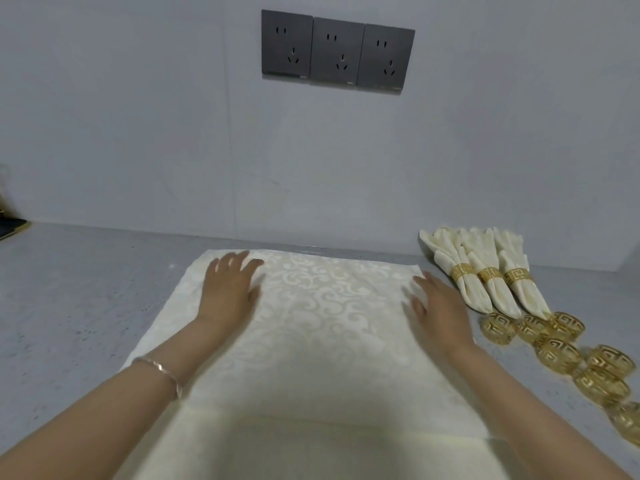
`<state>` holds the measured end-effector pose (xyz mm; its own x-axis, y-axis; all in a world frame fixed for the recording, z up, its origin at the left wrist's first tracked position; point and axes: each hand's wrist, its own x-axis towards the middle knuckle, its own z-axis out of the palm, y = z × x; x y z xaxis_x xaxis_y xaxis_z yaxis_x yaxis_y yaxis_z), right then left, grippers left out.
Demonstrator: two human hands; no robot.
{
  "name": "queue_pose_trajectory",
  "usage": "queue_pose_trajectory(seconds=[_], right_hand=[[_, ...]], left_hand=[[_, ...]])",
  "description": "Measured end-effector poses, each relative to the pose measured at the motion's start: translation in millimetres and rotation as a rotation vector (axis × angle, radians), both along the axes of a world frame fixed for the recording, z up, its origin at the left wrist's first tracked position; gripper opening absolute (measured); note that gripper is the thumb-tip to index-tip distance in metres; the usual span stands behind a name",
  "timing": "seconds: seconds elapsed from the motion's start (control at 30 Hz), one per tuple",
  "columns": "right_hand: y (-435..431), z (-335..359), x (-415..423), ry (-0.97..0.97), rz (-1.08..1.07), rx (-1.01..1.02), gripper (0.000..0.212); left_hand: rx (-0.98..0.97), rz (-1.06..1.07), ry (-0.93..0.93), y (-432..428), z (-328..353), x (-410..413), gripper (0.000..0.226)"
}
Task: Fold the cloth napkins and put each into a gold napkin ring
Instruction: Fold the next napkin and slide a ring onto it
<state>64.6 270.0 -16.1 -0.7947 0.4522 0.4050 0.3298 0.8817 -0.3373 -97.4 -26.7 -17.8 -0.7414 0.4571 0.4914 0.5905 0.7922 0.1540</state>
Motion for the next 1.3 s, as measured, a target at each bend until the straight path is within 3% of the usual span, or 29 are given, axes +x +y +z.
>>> queue_pose_trajectory(seconds=[0.03, 0.1, 0.13, 0.23, 0.33, 0.43, 0.5, 0.57, 0.6, 0.67, 0.73, 0.83, 1.1, 1.3], right_hand=[[-19.3, 1.7, 3.7, 0.034, 0.046, -0.052, 0.038], [-60.1, 0.2, 9.0, -0.023, 0.162, -0.148, 0.04], [-80.1, -2.8, 11.6, -0.078, 0.215, -0.153, 0.042], [-127.3, -13.5, 9.5, -0.184, 0.308, -0.115, 0.047], [-158.7, -26.3, 4.5, -0.309, 0.29, -0.046, 0.05], [-166.8, -40.1, 5.2, -0.368, 0.268, 0.026, 0.051], [-162.5, -46.6, 11.5, -0.32, 0.259, 0.056, 0.078], [-152.5, -49.5, 20.9, -0.322, 0.235, 0.07, 0.109], [-145.4, -50.0, 24.9, -0.333, 0.211, 0.055, 0.106], [-128.8, -47.2, 35.4, -0.377, 0.176, 0.006, 0.08], [-109.0, -43.0, 47.9, -0.442, 0.13, -0.012, 0.059], [-77.6, -40.1, 70.1, -0.467, 0.062, -0.029, 0.056], [-16.3, -37.9, 121.8, -0.456, -0.072, -0.108, 0.062], [-15.8, -28.5, 127.4, -0.478, -0.036, -0.098, 0.065]], left_hand=[[0.066, -0.089, 0.017, 4.4, 0.8, 19.0, 0.029], [0.075, -0.21, -0.129, 12.2, 1.9, 60.7, 0.05], [0.007, -0.215, -0.254, 14.6, 1.9, 82.1, 0.06], [-0.303, -0.113, -0.416, 19.4, -11.0, 113.5, 0.052], [-0.366, -0.091, -0.433, 21.3, -29.2, 122.5, 0.057], [-0.367, -0.095, -0.372, 19.9, -44.2, 119.7, 0.103], [-0.348, -0.089, -0.364, 16.4, -46.1, 118.8, 0.117], [-0.318, -0.067, -0.372, 11.9, -46.1, 117.2, 0.108], [-0.315, -0.052, -0.37, 8.4, -46.3, 115.3, 0.107], [-0.306, -0.019, -0.383, -0.9, -45.4, 112.6, 0.104], [-0.283, 0.024, -0.416, -12.8, -44.9, 107.2, 0.083], [-0.28, 0.097, -0.438, -31.7, -41.7, 99.4, 0.059], [-0.274, 0.201, -0.481, -73.3, -39.5, 83.9, 0.061], [-0.251, 0.146, -0.51, -79.0, -25.5, 89.2, 0.065]])
